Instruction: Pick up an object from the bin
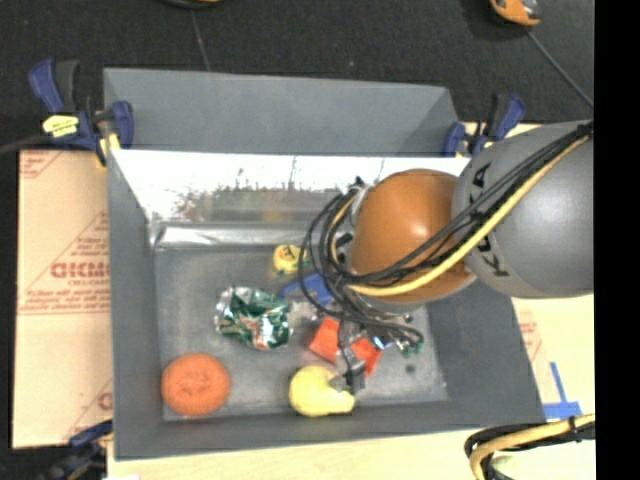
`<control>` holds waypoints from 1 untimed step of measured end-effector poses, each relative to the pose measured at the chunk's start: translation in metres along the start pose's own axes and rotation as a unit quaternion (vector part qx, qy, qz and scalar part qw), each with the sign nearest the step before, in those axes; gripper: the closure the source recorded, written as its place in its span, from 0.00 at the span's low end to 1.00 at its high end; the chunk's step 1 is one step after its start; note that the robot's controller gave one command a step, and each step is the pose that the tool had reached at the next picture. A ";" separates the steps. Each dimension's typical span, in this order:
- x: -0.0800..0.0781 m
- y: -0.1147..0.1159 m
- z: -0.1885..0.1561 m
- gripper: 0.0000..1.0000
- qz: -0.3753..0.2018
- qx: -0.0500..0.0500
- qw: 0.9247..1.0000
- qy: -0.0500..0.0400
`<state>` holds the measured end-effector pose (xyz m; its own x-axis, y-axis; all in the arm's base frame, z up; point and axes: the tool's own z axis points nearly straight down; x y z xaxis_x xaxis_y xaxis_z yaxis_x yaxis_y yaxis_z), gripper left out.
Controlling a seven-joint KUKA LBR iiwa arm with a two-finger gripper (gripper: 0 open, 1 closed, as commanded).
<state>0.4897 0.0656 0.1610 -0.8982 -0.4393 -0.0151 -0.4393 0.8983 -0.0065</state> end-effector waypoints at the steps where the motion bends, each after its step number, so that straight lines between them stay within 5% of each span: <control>1: -0.007 -0.004 -0.018 0.00 -0.026 0.000 1.000 0.000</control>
Offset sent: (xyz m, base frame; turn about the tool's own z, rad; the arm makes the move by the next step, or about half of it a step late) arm 0.0063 -0.0074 -0.0137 0.0524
